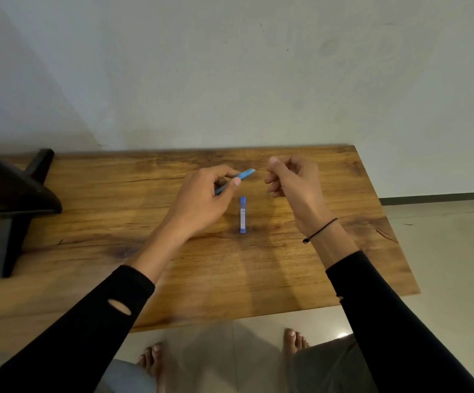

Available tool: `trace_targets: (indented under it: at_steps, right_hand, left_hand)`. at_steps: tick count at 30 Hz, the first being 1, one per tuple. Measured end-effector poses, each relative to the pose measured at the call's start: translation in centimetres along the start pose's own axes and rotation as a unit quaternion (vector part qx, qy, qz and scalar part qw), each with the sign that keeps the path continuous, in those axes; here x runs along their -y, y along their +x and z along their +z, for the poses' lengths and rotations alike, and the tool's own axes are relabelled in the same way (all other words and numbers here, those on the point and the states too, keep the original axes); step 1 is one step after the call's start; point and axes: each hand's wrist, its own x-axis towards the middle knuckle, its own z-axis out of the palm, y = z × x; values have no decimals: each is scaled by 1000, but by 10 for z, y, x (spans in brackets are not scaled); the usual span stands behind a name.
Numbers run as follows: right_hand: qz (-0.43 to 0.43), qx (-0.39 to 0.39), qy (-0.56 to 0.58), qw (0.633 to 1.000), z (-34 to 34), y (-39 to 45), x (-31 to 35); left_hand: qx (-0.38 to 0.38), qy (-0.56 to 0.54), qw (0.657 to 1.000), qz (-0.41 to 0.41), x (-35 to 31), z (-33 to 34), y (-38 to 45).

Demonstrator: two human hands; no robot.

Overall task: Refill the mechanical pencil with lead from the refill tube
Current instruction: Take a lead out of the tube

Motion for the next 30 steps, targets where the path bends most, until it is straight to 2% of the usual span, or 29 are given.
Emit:
trace_targets:
  at_steps: [4,7,10,13,15,18,21,23,26,28,30]
  right_hand:
    - [-7,20,-134,991,6,-2,-6]
    - [-38,40,-260,964,12,-5,-9]
    - [-66,45,-371,925,20,-15,-14]
    - [-56,51,-495,865,32,-24,-22]
    - [-49,55,-529,846,37,-26,-25]
    - [-34,57,-512,856,35,-23,-25]
    - [-31,53,-466,883,32,-19,-21]
    - [-50,58,-390,918,30,-15,-16]
    - [-78,91,-248,961,28,-15,-7]
    - [-76,121,-180,973,27,-16,-6]
    - [-68,129,-159,977,25,-14,-7]
  left_hand:
    - [-55,88,994,-28,17,4,1]
    - [-56,149,986,-44,24,10,2]
    - [-58,180,981,-43,25,11,3]
    - [-68,202,976,-33,23,14,3]
    - [-68,213,974,-31,22,15,2]
    - [-65,226,972,-23,21,12,2]
    - [-95,175,980,-16,15,6,3]
    - [-86,113,990,-12,10,3,4]
    - [-20,-6,999,-37,2,8,5]
    - [-5,-137,986,-92,-1,10,5]
    - [-12,-161,982,-100,2,8,6]
